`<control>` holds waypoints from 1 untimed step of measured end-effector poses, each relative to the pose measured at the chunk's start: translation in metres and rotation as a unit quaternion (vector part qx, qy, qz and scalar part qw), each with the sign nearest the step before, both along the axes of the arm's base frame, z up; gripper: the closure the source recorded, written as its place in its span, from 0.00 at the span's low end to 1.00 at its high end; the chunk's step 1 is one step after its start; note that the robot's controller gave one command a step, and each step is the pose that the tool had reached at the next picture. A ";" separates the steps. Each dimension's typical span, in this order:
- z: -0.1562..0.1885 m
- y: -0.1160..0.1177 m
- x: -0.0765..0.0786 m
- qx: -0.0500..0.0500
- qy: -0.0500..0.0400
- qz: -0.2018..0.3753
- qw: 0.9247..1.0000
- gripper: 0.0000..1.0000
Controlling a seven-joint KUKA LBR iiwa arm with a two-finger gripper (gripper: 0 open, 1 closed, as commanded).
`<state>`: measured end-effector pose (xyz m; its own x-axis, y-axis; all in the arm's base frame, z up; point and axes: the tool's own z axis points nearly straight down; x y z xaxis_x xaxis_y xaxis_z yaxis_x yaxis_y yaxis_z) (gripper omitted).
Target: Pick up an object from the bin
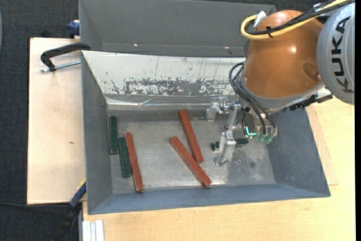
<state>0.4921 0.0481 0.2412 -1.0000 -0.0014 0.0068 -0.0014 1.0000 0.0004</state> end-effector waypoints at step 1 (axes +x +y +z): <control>0.003 0.000 0.001 0.000 -0.003 -0.001 1.000 0.00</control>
Offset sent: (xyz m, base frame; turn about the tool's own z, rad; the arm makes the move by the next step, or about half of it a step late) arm 0.0243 -0.0117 -0.1712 0.0621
